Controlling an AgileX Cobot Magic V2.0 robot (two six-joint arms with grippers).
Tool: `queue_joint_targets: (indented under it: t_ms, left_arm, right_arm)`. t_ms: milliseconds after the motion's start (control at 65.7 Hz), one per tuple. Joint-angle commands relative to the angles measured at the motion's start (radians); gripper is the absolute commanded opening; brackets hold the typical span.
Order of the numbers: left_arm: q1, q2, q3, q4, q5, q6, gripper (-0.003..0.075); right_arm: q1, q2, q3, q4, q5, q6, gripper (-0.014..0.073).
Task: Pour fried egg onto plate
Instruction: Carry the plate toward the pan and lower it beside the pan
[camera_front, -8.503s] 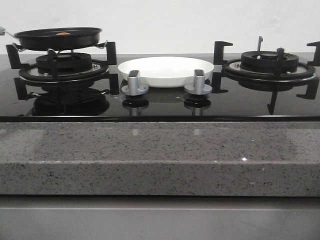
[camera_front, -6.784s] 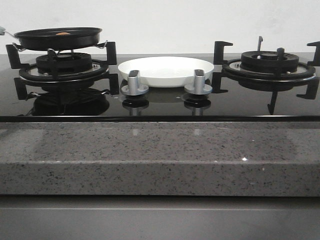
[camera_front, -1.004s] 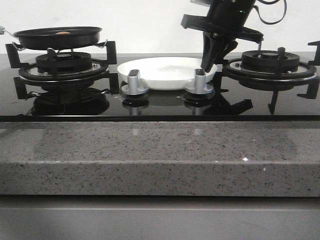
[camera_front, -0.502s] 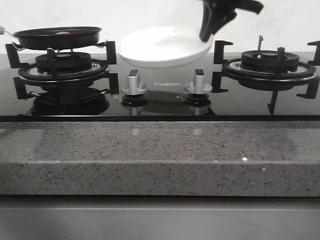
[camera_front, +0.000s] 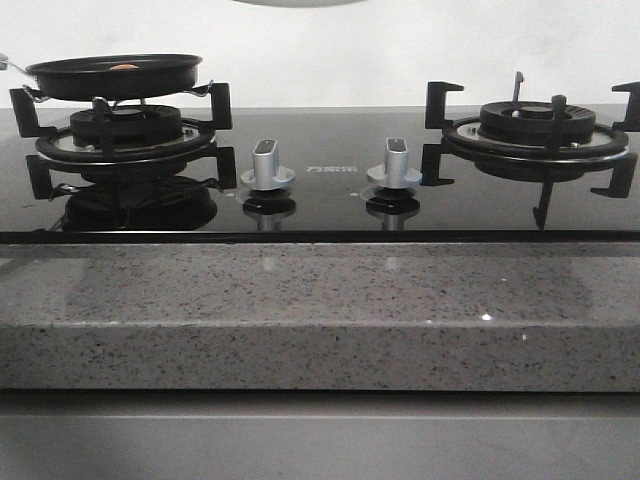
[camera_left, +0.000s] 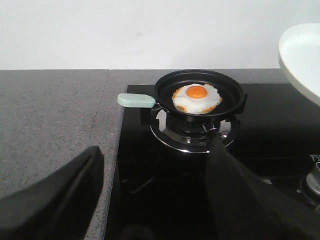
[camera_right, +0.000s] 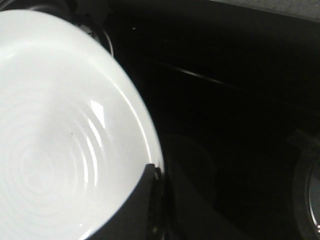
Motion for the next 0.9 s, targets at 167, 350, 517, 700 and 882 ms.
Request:
queue_joint_targets:
  t_ms: [167, 350, 517, 700, 882]
  left_arm:
    - [0.004, 0.012, -0.027, -0.007, -0.082, -0.003, 0.0438]
    - [0.004, 0.012, -0.027, -0.007, -0.082, -0.003, 0.0438]
    - [0.004, 0.012, -0.027, -0.007, -0.082, -0.003, 0.0438]
    - [0.004, 0.012, -0.027, -0.007, -0.082, -0.003, 0.0438]
    - [0.004, 0.012, -0.027, -0.007, -0.082, -0.003, 0.0438]
  right_arm:
    - [0.048, -0.204, 0.232, -0.052, 0.04, -0.005, -0.0068]
    - [0.053, -0.292, 0.425, -0.052, -0.043, -0.006, -0.0068]
    - [0.054, -0.356, 0.594, -0.048, -0.138, -0.008, -0.0068]
    - [0.054, -0.378, 0.717, -0.048, -0.239, -0.019, -0.0068]
    - [0.054, -0.376, 0.815, -0.046, -0.351, -0.055, -0.0068]
